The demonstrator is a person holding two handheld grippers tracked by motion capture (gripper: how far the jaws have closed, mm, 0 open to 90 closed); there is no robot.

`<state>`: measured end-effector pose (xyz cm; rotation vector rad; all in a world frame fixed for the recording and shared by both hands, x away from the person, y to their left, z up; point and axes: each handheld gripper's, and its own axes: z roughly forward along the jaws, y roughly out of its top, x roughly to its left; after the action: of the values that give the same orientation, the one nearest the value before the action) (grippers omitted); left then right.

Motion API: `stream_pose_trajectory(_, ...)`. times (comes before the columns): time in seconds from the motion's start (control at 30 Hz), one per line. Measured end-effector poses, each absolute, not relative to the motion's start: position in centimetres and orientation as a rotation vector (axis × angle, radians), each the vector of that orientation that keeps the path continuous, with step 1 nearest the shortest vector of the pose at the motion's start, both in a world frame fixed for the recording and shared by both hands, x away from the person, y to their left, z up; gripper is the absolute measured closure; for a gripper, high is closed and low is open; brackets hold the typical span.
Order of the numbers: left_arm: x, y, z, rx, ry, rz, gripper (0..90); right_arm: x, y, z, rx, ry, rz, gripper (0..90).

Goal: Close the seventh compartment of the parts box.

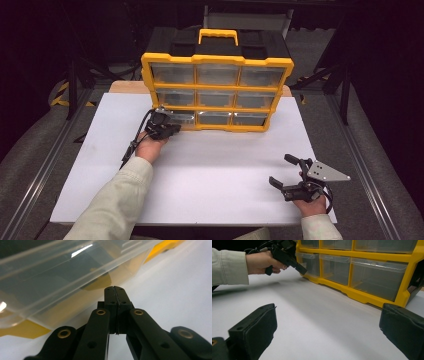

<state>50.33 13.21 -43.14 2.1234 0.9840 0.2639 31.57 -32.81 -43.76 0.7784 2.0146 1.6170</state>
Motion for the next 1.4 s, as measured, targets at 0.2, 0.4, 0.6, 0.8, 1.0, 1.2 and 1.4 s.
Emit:
stream_pose_trajectory(0.2, 50.5, 13.0, -43.4, 2.079, 1.023, 0.284, 89.5, 31.6, -32.8, -43.8, 0.776, 2.018, 1.618, 1.8)
stream_pose_trajectory(0.4, 50.7, 13.0, -43.5, 2.054, 1.043, 0.302, 89.5, 31.6, -32.8, -43.8, 0.779, 2.018, 1.619, 1.8)
stream_pose_trajectory(0.6, 50.8, 12.9, -43.7, 2.048, 1.052, 0.31, 89.5, 31.6, -32.8, -43.8, 0.777, 2.02, 1.618, 1.9)
stream_pose_trajectory(0.8, 50.9, 13.1, -43.6, 2.001, 1.097, 0.369, 89.5, 31.6, -32.8, -43.8, 0.777, 2.019, 1.62, 1.9)
stream_pose_trajectory(1.0, 50.8, 12.9, -43.6, 1.991, 1.107, 0.365, 89.5, 31.6, -32.8, -43.8, 0.778, 2.019, 1.617, 1.9)
stream_pose_trajectory(1.2, 50.6, 12.9, -43.3, 1.996, 1.091, 0.37, 89.5, 31.6, -32.8, -43.8, 0.776, 2.019, 1.617, 1.9)
stream_pose_trajectory(1.4, 49.8, 12.8, -42.7, 2.027, 1.056, 0.35, 86.0, 31.6, -32.7, -43.7, 0.77, 2.017, 1.62, 1.9)
